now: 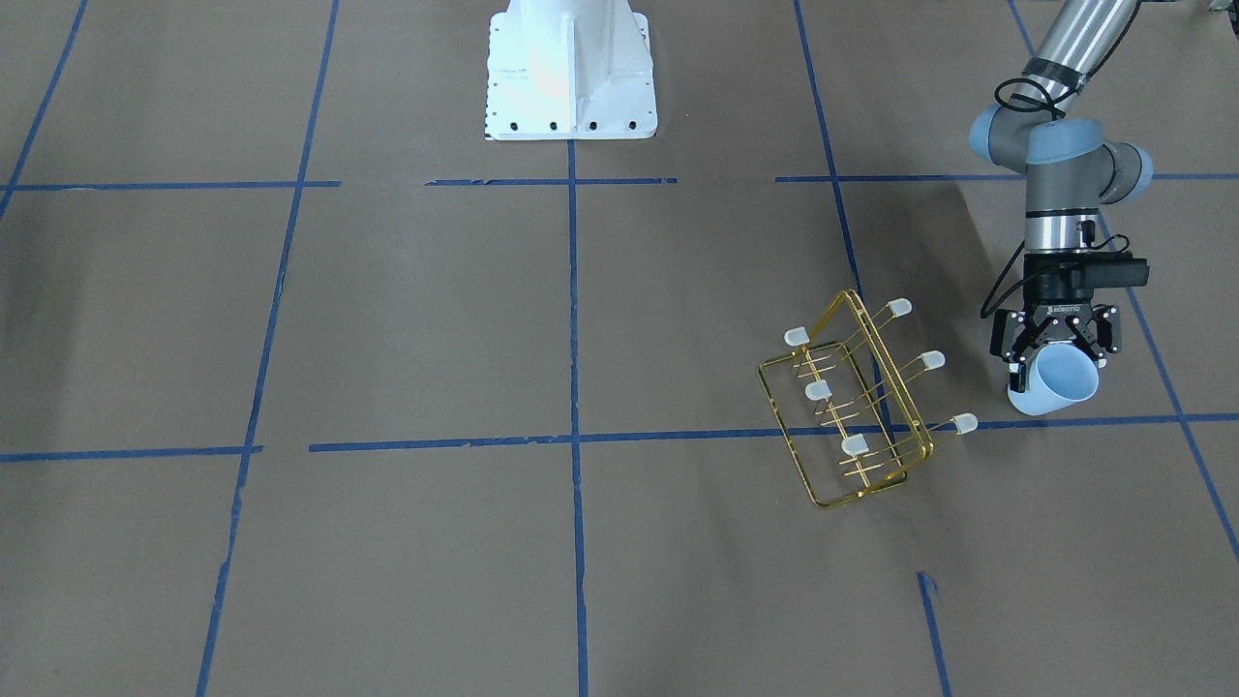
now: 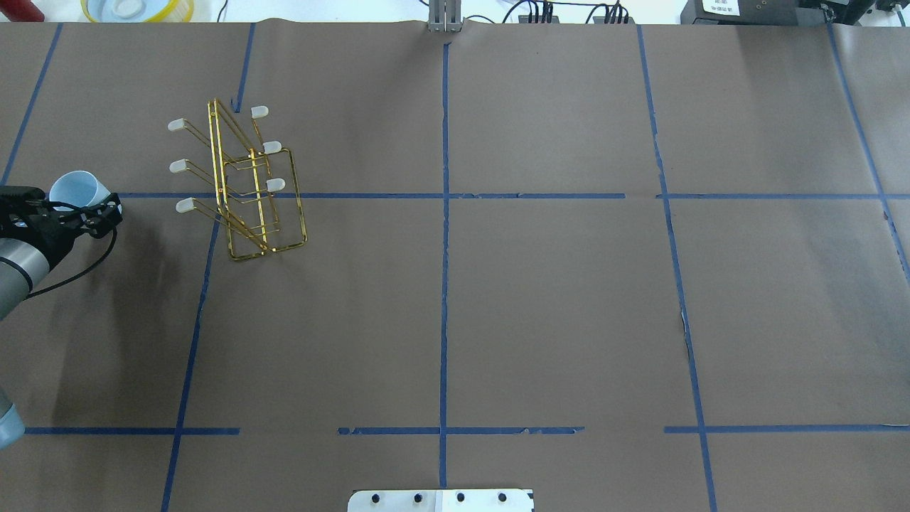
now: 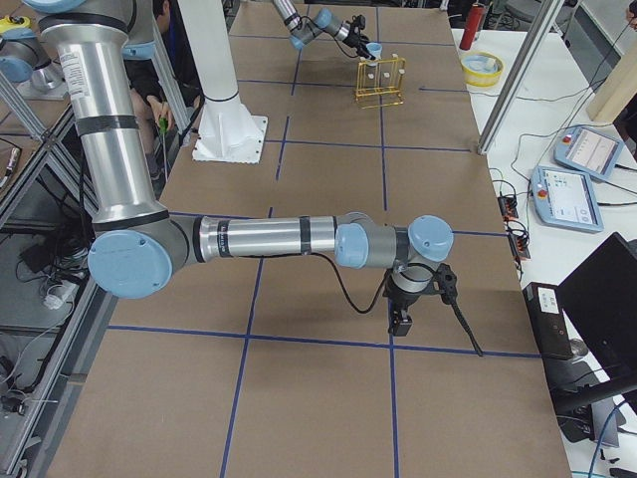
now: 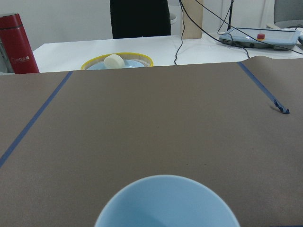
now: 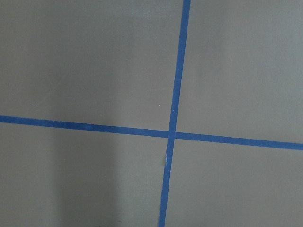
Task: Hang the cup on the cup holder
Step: 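Close the left gripper on the light-blue cup's side, then lift the cup with the left gripper and tilt it sideways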
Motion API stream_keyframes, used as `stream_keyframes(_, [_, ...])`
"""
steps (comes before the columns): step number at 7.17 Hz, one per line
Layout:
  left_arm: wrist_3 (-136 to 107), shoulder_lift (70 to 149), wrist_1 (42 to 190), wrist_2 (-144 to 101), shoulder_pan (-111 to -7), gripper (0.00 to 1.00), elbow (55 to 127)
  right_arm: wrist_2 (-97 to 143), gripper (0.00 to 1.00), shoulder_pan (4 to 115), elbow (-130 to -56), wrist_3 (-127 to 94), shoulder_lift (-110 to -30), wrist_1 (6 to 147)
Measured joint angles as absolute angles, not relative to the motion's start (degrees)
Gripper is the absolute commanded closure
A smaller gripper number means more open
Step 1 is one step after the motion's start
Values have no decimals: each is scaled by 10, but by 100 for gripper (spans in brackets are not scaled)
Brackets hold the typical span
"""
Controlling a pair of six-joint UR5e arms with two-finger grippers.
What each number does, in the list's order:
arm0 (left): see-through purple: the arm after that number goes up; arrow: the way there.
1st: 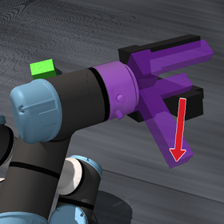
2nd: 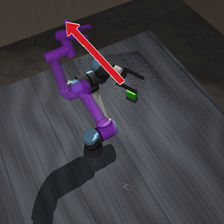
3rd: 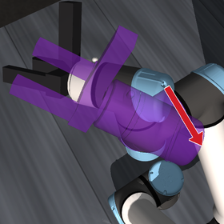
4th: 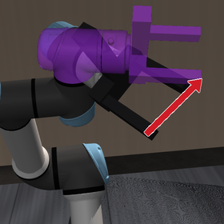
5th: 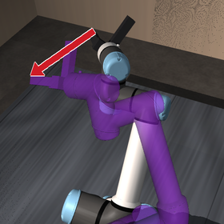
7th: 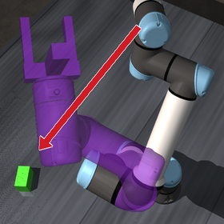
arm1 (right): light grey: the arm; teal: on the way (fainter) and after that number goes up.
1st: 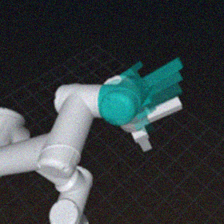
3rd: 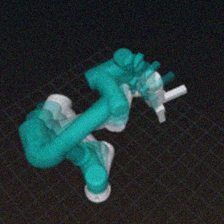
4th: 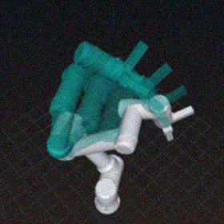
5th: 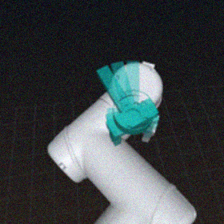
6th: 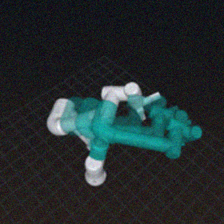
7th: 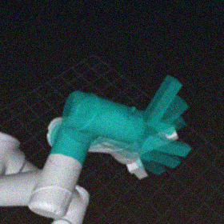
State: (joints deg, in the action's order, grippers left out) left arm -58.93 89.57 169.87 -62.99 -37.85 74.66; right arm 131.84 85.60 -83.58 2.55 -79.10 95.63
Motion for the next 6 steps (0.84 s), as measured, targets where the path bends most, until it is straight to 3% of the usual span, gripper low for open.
stream_keyframes(3, [-588,909,1706,-631,-380,13,725,1318,0,856,-836,25,-791,956])
stream_keyframes(6, [-589,919,1713,-631,-380,15,712,1318,0,856,-836,26,-791,956])
